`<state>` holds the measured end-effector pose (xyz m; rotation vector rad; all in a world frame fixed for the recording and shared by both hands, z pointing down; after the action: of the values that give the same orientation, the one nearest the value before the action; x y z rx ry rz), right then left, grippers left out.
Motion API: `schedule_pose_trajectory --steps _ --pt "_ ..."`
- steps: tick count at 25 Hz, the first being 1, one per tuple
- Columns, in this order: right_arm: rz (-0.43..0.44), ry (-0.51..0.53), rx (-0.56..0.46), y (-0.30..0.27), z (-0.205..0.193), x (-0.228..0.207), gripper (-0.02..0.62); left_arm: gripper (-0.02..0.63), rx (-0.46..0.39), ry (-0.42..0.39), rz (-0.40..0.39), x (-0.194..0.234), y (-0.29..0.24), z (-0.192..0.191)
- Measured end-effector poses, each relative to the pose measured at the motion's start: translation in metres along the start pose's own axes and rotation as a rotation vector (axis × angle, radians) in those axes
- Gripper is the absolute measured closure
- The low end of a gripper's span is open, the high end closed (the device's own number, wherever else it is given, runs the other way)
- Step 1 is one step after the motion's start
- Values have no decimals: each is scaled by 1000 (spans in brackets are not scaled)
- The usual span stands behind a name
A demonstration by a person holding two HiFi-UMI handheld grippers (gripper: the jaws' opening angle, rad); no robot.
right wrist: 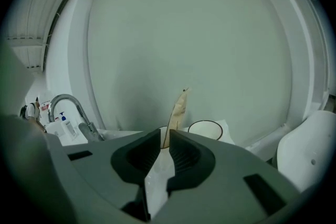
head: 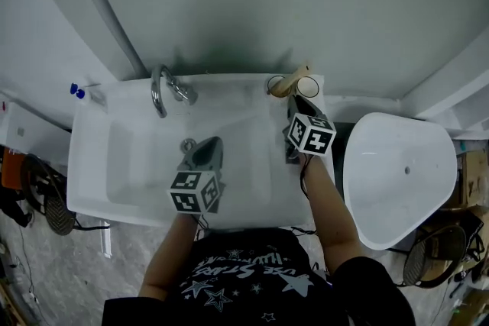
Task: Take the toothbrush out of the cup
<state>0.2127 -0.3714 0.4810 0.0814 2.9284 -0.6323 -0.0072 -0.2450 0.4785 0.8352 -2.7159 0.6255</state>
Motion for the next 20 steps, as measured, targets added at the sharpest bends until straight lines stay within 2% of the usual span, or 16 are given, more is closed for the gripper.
schedule_pose_trajectory --steps 3,6,9,15,20 --pt "12 0 19 -18 0 2 531 584 9 2 17 4 -4 -1" --pt "20 1 37 -34 -1 4 492 584 20 6 33 9 -8 -3" --pt "12 -4 43 -46 -1 5 480 584 28 17 50 15 -11 -5" --pt "-23 21 66 -60 -4 5 482 584 27 38 44 20 -16 -7" --pt "-51 51 70 -64 -6 0 526 584 37 38 45 20 -18 -10"
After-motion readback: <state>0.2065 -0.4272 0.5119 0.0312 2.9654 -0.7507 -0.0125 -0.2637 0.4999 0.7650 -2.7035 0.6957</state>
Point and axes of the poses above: the fingertips, and each gripper's own axes: y backward along the fingers, x to its left, z out of its top, the point moved 1 cm from there along y, backward along the fingers, and after that the axes turned 9 degrees about -z, right-handed, at the moved point
